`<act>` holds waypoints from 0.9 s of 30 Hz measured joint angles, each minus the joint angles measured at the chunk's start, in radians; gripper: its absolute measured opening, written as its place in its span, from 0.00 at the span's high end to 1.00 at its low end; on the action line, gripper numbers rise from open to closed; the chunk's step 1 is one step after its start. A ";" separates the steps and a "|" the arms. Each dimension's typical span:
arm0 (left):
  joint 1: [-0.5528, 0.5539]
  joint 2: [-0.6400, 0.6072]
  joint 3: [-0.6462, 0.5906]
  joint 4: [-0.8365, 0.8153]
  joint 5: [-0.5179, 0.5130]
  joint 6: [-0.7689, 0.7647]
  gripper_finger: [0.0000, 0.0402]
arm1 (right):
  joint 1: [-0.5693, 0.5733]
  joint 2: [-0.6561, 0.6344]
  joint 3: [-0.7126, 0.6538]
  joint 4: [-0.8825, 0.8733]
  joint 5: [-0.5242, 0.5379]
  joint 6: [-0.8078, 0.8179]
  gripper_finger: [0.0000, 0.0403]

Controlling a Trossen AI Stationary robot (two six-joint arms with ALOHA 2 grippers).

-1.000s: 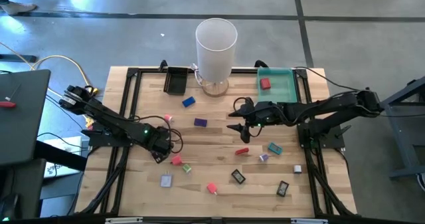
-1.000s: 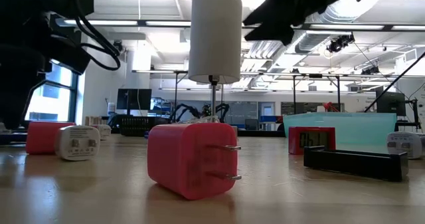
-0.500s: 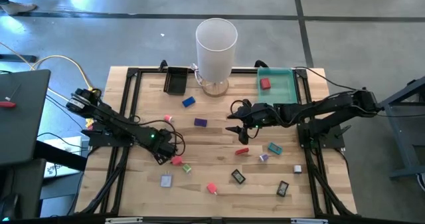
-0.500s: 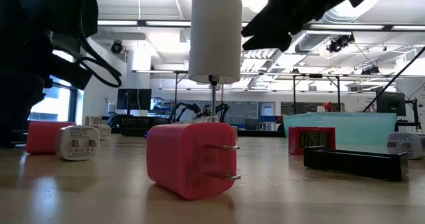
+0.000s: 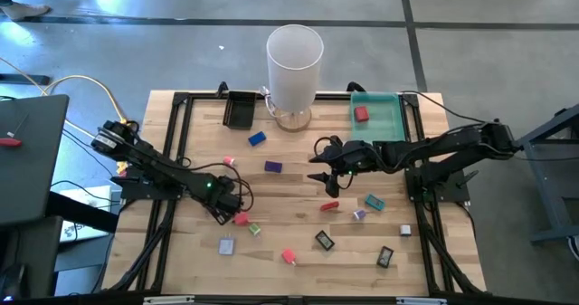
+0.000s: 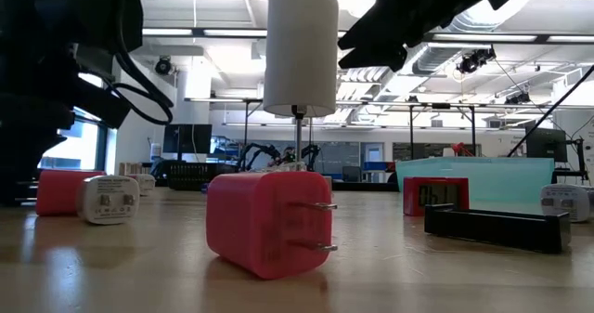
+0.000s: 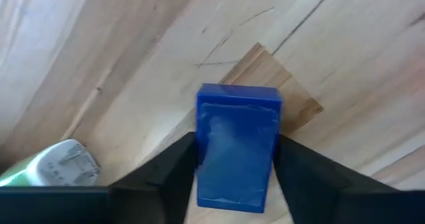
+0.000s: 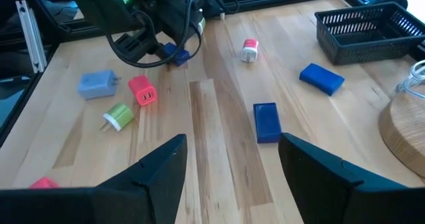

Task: Pick & Place Office items
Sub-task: Put the purple digital clock into the black bin

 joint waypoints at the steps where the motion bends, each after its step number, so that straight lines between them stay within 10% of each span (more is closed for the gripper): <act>1: 0.000 0.000 0.000 0.000 -0.009 0.006 0.61 | 0.000 0.000 0.000 0.000 0.000 0.000 0.44; 12: 0.001 -0.027 0.024 0.002 -0.093 0.057 0.65 | 0.011 0.000 0.000 -0.029 -0.041 -0.016 0.44; 27: 0.207 -0.038 0.369 -0.212 -0.245 0.255 0.65 | 0.081 0.000 0.000 -0.032 -0.037 -0.045 0.44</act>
